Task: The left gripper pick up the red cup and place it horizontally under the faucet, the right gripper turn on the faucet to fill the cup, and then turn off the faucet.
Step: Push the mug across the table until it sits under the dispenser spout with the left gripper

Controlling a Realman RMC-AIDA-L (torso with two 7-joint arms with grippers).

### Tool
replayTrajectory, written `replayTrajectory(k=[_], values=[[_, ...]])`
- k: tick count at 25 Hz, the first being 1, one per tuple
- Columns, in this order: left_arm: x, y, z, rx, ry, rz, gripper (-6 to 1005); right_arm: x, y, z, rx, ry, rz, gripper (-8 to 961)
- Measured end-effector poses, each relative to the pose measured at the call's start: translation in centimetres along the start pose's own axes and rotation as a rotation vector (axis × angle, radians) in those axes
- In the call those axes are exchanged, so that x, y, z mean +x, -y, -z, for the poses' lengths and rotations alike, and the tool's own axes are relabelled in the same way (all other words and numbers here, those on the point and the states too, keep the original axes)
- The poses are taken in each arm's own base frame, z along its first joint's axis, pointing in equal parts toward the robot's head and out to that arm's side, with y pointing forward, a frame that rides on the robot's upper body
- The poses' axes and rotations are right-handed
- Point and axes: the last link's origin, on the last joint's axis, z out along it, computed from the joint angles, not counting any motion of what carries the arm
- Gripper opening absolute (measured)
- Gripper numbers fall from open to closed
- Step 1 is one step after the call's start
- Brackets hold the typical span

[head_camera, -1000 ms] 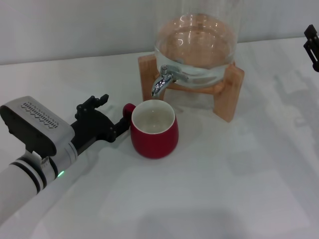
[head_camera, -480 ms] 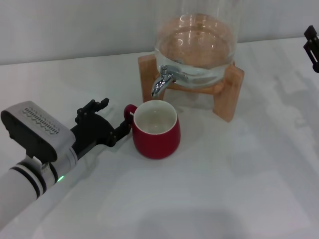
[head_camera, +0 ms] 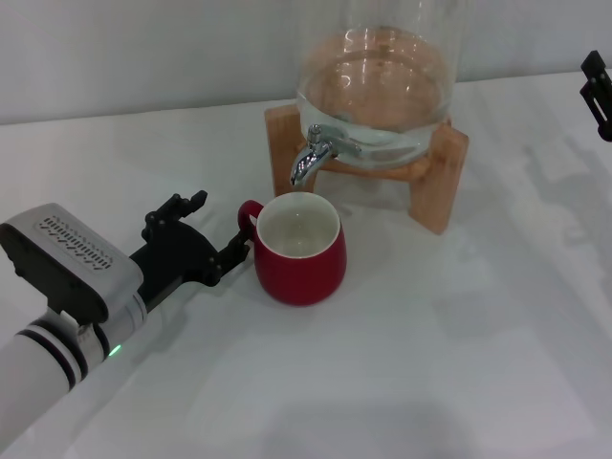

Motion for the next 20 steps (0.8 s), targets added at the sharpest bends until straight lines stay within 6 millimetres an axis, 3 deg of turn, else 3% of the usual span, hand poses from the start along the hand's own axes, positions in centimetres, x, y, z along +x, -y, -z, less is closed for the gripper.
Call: replayTrajectory(k=[20], values=[[-0.72,-0.6,0.96,0.028,-0.003,0.013,749,0.1,0.13,0.33,0.004,-0.006,0.001,658]])
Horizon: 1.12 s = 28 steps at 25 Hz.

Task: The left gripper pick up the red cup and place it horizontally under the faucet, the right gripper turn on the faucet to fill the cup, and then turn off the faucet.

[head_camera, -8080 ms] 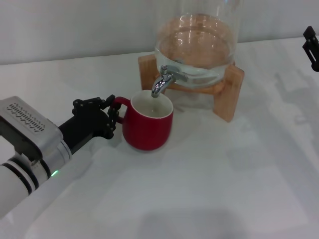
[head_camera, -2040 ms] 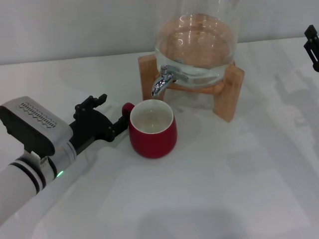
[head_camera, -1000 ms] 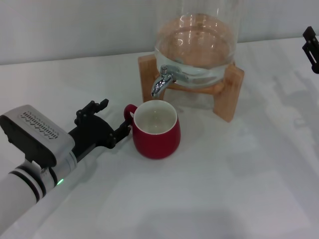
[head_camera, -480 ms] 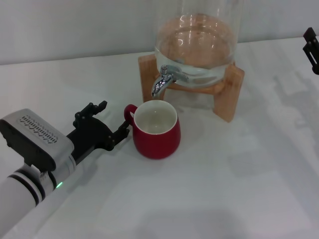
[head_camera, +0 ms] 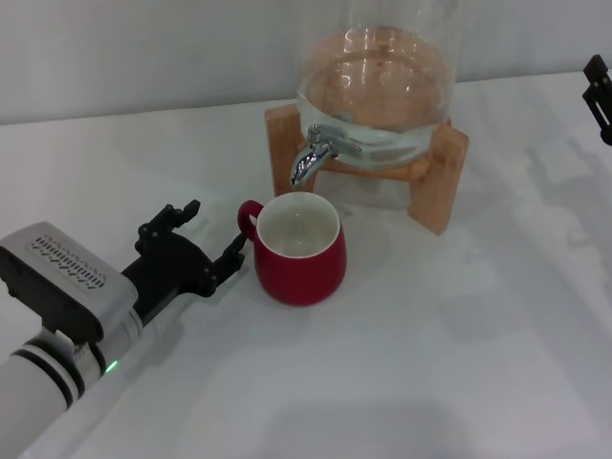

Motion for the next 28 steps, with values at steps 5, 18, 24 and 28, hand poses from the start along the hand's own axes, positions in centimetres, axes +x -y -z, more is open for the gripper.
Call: replayTrajectory(k=[5,18,24,28], values=[[-0.2,0.0,0.2,0.002,0.004,0.003,749,0.1,-0.1,0.0,-0.009,-0.005,0.001,658],[-0.5,0.7,1.1,0.085,-0.01,0.019,748,0.1,-0.1,0.1,-0.008,-0.008,0.001,658],[-1.0,1.5,1.9,0.146,-0.005,0.031,748,0.1,-0.1,0.1,-0.008,-0.007,0.001,658],[-1.1,3.6,4.3,0.321,-0.092,0.117,748,0.2,-0.2,0.1,-0.008,-0.009,-0.004,659]])
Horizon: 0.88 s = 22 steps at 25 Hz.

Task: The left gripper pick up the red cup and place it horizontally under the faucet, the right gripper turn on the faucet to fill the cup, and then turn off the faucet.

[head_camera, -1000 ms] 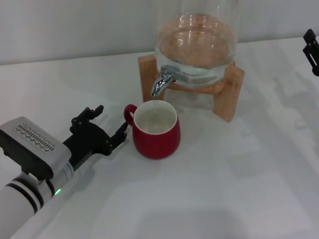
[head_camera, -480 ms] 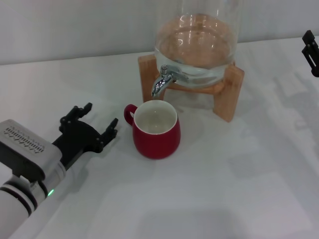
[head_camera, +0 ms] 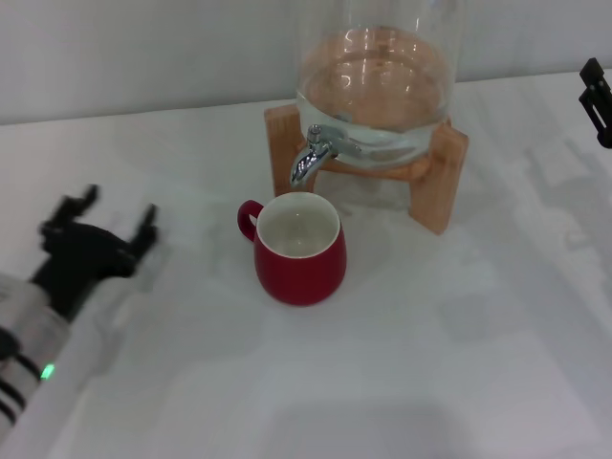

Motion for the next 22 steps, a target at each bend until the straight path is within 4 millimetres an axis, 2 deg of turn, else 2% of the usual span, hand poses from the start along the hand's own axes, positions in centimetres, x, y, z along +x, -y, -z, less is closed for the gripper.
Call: replayTrajectory(k=[8,15,22], values=[[1.1,3.0,2.4,0.179,-0.155,0.099,747,0.2,-0.4,-0.4,-0.004,-0.007,-0.028,659],[2.5,4.6,4.7,0.286,-0.326,0.155,747,0.2,-1.1,-0.8,-0.014,-0.001,-0.048,658],[2.1,6.6,7.0,0.358,-0.399,0.247,748,0.2,-1.1,-0.5,-0.013,0.001,-0.051,659]])
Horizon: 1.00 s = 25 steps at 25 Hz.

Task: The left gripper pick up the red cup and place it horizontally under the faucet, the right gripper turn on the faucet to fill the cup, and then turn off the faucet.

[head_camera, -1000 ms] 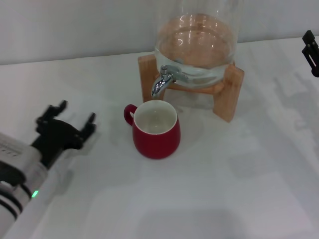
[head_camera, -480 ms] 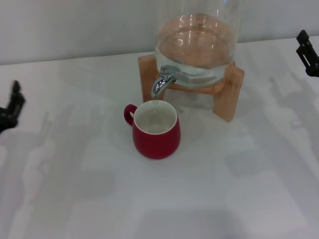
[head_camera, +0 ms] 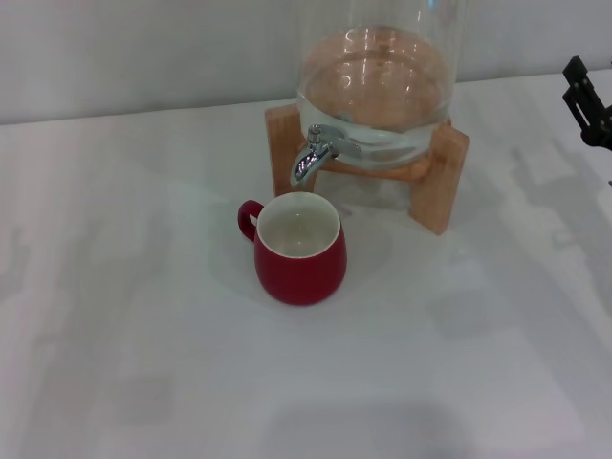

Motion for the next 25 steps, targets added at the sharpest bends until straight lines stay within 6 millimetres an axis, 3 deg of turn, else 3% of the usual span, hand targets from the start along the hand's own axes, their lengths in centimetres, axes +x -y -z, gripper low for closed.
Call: replayTrajectory(k=[13,25], values=[[-0.1,0.4,0.2,0.007,0.004,-0.009,747,0.0,0.2,0.4,0.006,-0.002,0.002,659],[-0.1,0.6,0.6,0.018,0.01,-0.016,747,-1.1,-1.7,1.5,-0.167,0.062,-0.072,659]])
